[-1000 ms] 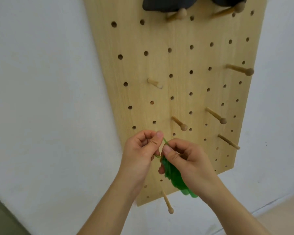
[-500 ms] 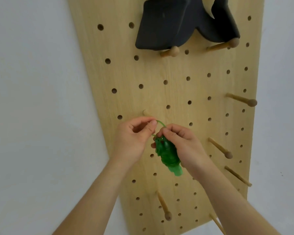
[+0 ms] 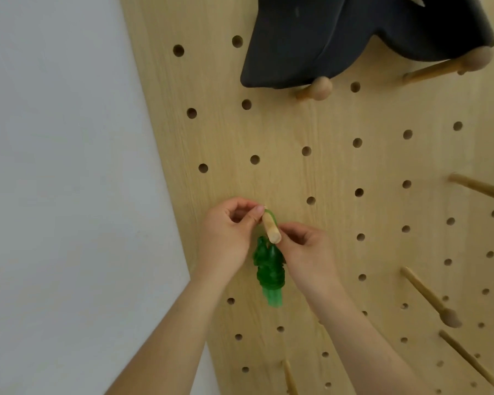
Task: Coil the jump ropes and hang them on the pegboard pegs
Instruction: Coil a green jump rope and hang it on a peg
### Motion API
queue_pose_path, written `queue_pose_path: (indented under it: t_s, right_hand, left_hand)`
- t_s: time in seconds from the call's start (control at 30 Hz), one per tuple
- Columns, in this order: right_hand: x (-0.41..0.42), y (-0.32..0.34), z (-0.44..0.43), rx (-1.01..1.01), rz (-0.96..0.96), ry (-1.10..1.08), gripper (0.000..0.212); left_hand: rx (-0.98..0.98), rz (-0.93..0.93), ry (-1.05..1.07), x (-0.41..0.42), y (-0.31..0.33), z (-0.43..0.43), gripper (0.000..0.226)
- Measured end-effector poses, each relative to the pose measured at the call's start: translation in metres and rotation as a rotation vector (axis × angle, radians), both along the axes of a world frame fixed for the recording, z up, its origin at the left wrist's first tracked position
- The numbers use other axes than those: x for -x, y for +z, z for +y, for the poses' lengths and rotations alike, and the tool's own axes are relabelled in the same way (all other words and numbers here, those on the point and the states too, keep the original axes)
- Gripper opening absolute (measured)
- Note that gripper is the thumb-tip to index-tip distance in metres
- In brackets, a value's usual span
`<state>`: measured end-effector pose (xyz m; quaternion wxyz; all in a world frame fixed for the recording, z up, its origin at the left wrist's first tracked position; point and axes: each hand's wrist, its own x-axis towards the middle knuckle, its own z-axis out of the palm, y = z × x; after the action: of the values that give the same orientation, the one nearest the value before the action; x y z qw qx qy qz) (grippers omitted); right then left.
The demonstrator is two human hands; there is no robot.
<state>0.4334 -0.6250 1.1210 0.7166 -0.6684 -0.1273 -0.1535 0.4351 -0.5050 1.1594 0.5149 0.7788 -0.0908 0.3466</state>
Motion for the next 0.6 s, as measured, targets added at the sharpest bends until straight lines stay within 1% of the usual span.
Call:
queue_pose_path:
  t_s: [0.1, 0.17, 0.2, 0.27, 0.33, 0.4, 0.47, 0.53, 0.6]
  right_hand:
    - [-0.009, 0.001, 0.000, 0.181, -0.070, -0.144, 0.005]
    - [-0.013, -0.002, 0.000, 0.274, -0.128, -0.218, 0.002]
    - [-0.016, -0.003, 0.000, 0.307, -0.166, -0.249, 0.002]
    - [-0.020, -0.009, 0.000, 0.311, -0.224, -0.280, 0.003]
    - [-0.023, -0.012, -0.001, 0.275, -0.257, -0.267, 0.003]
    - [-0.025, -0.014, -0.001, 0.295, -0.284, -0.255, 0.011]
    - [-0.027, -0.013, -0.002, 0.334, -0.288, -0.244, 0.014]
    - [-0.029, -0.012, -0.002, 0.329, -0.276, -0.238, 0.013]
    - [-0.027, -0.012, -0.004, 0.317, -0.275, -0.240, 0.013]
  left_hand:
    - [-0.081, -0.067, 0.123, -0.005, 0.000, -0.002, 0.007]
    - [-0.066, -0.095, 0.141, -0.003, -0.004, -0.003, 0.006]
    - [-0.041, -0.096, 0.116, -0.001, -0.008, -0.003, 0.006]
    - [-0.071, -0.096, 0.065, 0.006, -0.018, -0.002, 0.017]
    - [-0.187, -0.102, 0.051, 0.010, -0.029, 0.001, 0.036]
    - [-0.259, -0.094, 0.051, 0.008, -0.036, 0.003, 0.048]
    - [-0.312, -0.079, 0.077, 0.004, -0.038, 0.004, 0.054]
    - [-0.397, -0.067, 0.133, 0.001, -0.039, 0.004, 0.056]
    - [-0.433, -0.065, 0.171, 0.000, -0.040, 0.002, 0.056]
